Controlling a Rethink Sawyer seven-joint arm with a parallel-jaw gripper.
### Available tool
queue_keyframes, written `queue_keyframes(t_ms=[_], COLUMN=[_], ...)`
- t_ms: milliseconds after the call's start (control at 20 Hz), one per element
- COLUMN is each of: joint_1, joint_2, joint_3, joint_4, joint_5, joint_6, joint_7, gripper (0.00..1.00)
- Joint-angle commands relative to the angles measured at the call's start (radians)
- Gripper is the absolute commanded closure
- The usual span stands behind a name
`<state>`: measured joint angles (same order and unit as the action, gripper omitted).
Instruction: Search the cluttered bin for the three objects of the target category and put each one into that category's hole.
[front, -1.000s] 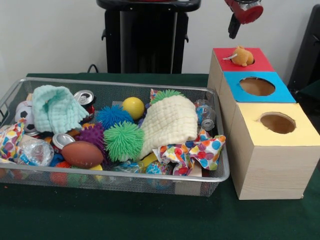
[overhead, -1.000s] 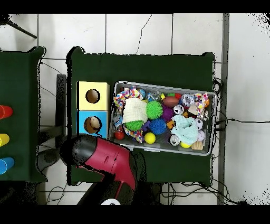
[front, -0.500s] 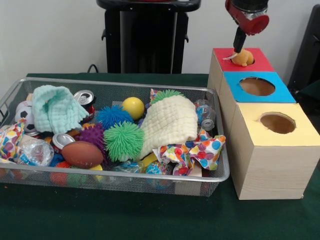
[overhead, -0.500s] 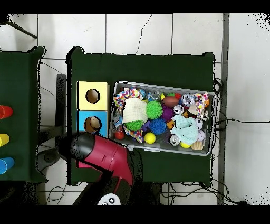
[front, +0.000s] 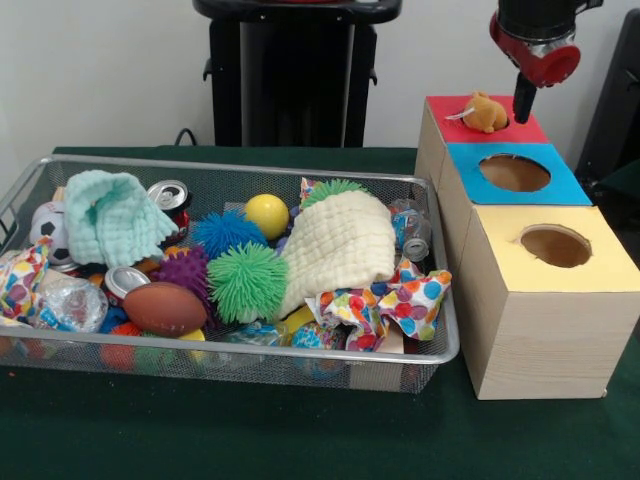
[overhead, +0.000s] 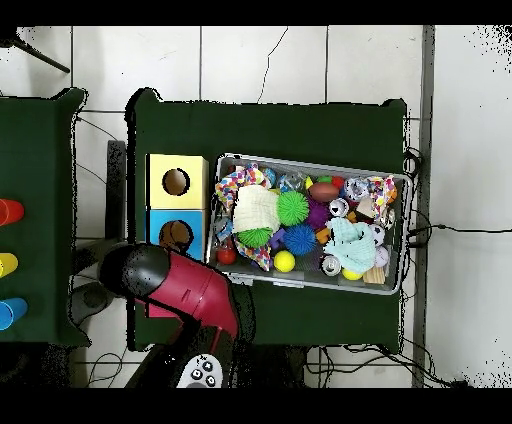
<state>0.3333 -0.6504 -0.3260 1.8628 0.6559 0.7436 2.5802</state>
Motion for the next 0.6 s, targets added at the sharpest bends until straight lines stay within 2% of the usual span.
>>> queue_keyframes(t_ms=[50, 250, 600], joint_1=[-0.041, -0.026, 0.037], joint_2=[0.035, 0.061, 0.081], joint_3=[0.121, 0.077, 0.018], joint_4=[0.077, 0.051, 0.021], joint_5=[0.053, -0.018, -0.073], joint_6=[0.008, 0.036, 0.052], joint_7=[0.161, 0.172, 0.217], gripper=[1.00, 1.00, 1.00])
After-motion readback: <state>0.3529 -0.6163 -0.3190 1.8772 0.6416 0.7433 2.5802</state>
